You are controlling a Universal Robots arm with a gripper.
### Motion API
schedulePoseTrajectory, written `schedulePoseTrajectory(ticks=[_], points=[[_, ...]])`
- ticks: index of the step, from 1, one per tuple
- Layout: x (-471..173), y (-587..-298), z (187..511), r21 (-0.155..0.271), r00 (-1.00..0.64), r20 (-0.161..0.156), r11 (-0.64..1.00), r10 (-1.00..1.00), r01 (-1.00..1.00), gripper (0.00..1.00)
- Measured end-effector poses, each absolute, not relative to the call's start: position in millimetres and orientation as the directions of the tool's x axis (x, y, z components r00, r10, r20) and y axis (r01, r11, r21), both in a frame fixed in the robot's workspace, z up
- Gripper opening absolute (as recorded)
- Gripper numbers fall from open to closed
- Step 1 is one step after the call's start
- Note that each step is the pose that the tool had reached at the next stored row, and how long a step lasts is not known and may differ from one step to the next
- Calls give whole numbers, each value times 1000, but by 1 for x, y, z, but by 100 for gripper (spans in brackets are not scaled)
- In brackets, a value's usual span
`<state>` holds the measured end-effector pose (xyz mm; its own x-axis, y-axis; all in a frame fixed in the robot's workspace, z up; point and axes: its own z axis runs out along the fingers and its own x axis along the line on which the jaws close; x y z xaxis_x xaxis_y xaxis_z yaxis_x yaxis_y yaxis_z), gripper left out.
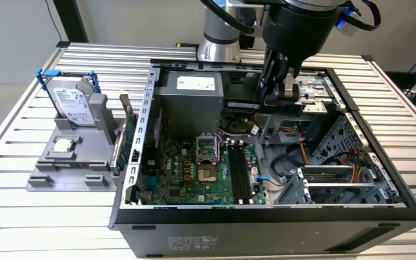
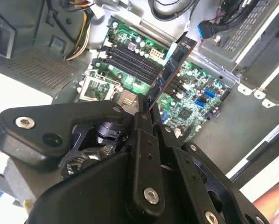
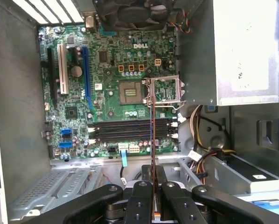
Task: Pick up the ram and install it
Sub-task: 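Insert the ram into the slot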
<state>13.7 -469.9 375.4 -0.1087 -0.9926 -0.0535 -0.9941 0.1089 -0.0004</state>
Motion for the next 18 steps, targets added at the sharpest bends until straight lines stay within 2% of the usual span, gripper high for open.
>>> schedulePoseTrajectory(ticks=[18], points=[[14, -470, 375, 0, -418, -54, 419, -907, -908, 0]])
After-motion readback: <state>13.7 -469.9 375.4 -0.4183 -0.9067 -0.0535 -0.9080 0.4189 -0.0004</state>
